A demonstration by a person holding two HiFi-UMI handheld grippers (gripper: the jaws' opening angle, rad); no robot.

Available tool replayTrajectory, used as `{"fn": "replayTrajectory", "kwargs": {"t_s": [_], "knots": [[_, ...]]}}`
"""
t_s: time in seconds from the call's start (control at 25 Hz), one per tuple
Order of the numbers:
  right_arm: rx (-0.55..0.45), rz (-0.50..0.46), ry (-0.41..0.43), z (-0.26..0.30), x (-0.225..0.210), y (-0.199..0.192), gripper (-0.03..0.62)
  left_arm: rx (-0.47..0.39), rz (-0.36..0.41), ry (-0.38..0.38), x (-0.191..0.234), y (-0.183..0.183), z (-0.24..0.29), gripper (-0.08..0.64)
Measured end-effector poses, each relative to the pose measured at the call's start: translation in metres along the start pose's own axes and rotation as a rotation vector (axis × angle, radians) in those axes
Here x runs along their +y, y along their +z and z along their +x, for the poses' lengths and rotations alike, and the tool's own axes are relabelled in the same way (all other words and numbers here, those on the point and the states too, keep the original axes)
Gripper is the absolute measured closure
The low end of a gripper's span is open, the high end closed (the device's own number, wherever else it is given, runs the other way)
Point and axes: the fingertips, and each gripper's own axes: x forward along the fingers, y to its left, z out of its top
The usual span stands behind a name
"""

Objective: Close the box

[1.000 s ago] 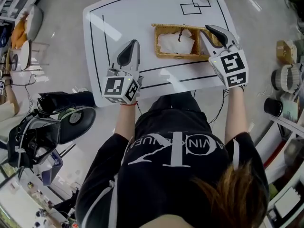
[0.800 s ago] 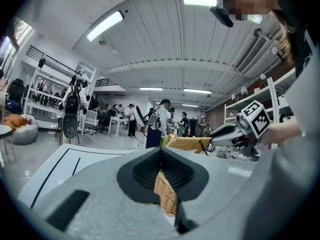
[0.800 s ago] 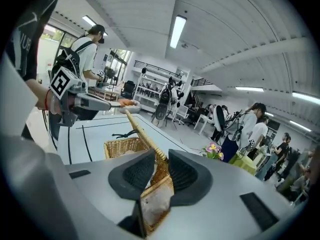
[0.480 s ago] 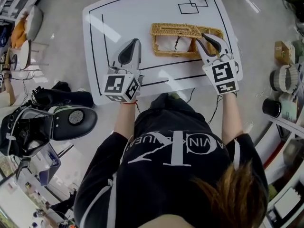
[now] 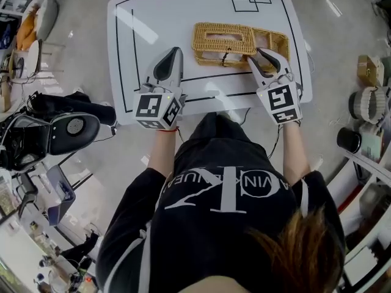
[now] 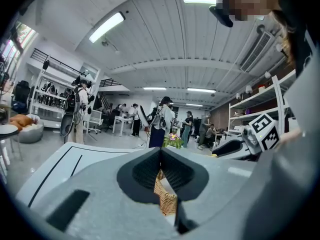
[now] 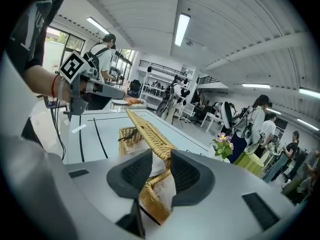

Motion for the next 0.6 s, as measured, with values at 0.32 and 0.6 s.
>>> {"fn": "replayTrajectory", "kwargs": {"t_s": [0.32,0.6], "knots": [[0.046,-0.113,-0.008,0.004,0.012,-0.019,0.474,0.0,0.008,0.039,-0.002,0.0,-0.012,0.549],[0.065,-0.124,0.013,0.009,0.019,-0.029,0.467,0.006,0.006,0.064,-0.005,-0.005,-0.023,0.549]]}}
